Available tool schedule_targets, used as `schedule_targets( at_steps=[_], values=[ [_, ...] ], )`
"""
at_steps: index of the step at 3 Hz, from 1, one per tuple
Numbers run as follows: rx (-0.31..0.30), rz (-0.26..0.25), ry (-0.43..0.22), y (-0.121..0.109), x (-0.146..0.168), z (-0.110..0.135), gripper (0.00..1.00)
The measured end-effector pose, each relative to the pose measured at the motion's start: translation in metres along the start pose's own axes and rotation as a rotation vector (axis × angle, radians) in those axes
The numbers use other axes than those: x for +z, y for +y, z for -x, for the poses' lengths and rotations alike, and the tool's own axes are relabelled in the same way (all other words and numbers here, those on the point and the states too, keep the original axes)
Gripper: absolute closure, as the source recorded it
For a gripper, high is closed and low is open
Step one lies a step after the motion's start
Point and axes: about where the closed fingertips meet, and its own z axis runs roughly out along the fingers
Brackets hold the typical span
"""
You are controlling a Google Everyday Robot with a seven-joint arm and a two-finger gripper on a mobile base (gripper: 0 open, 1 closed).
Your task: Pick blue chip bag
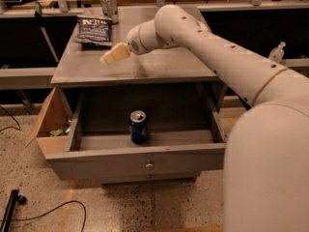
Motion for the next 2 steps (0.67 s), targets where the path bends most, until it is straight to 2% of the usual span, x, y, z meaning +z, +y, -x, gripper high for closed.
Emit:
schedule_targets(
  at_steps=[1, 2],
  values=[
    [0.043, -0.049, -0.002, -0.025, 0.036, 0.003, 0.00],
    [0.075, -0.058, -0.038, -0.035, 0.060, 0.023, 0.00]
  ],
)
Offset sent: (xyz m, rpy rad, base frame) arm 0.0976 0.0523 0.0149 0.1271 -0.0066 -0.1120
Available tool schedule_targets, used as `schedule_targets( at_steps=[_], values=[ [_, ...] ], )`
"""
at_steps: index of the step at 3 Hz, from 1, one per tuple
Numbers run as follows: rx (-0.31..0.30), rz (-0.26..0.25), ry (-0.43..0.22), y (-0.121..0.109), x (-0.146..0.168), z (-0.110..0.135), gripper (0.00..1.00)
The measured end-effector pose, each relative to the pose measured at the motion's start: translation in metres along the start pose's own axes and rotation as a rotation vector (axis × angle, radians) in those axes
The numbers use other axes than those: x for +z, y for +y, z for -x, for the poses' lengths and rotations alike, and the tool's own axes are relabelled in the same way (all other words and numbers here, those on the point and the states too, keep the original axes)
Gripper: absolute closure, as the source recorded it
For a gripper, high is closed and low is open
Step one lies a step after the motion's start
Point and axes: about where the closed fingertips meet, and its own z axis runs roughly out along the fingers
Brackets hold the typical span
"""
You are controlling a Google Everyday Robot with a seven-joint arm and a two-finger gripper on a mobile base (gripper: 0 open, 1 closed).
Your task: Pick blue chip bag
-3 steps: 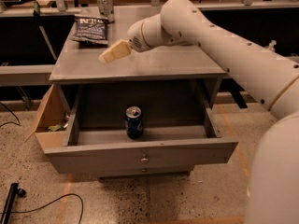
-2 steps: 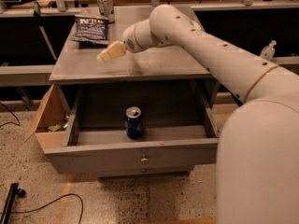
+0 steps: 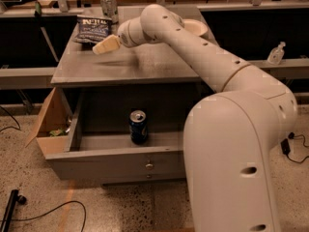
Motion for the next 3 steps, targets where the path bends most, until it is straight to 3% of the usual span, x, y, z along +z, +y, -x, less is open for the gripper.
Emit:
schedule_targets(
  at_steps=[2, 3],
  values=[
    [0.025, -0.011, -0.042, -0.007, 0.036, 0.029, 0.00],
    [0.027, 0.009, -0.036, -0.001, 0.056, 0.030, 0.17]
  ],
)
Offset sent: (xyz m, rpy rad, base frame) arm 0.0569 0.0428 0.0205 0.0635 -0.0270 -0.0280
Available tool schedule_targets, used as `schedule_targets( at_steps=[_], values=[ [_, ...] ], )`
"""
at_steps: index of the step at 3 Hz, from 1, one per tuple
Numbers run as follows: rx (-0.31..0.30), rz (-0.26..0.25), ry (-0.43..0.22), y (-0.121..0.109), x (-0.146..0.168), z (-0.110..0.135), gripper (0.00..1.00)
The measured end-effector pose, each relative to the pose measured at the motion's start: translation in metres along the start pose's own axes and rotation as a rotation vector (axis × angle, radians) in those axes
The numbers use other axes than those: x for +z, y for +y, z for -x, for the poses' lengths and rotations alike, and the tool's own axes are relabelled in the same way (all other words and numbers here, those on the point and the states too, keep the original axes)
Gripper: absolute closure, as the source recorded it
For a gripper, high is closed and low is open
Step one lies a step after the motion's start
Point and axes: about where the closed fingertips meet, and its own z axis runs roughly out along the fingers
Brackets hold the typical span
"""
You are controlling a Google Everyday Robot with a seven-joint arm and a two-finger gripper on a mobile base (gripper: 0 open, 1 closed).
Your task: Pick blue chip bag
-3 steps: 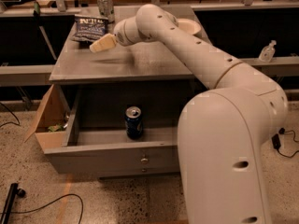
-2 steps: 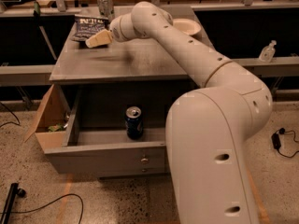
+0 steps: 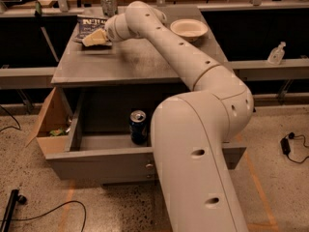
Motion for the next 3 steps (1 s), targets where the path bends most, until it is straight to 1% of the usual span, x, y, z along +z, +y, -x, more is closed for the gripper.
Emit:
schedule_targets(
  at_steps=[1, 2, 3],
  values=[
    [-0.004, 0.024, 0.009, 0.0072, 0.0117, -0.0025, 0.41],
    [-0.016, 0.042, 0.014, 0.0120, 0.0152, -0.0042, 0.64],
    [-0.047, 0.051, -0.006, 0.0143, 0.0065, 0.0025, 0.87]
  ],
)
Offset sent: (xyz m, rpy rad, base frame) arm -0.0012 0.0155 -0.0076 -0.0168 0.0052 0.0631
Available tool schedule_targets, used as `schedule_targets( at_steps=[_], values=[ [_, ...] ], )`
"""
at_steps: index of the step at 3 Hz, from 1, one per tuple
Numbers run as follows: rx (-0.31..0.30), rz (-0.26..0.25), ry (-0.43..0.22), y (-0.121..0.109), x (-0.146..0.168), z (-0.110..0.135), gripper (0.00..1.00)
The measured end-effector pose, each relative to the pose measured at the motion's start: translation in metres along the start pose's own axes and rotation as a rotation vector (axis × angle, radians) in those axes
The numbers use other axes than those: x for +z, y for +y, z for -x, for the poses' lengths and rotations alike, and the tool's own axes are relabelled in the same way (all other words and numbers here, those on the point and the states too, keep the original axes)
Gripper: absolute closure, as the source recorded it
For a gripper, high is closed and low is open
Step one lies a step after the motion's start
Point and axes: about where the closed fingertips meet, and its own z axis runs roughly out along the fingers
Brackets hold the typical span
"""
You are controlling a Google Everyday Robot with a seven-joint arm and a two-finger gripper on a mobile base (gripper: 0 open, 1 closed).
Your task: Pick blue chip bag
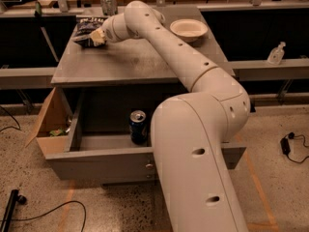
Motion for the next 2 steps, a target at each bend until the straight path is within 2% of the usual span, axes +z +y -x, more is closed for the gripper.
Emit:
schedule_targets(
  at_steps=[1, 2],
  values=[
    [-0.053, 0.018, -0.057, 0.001, -0.045, 0.013, 1.00],
    [-0.108, 0.033, -0.094, 0.006, -0.121, 0.014, 1.00]
  ],
)
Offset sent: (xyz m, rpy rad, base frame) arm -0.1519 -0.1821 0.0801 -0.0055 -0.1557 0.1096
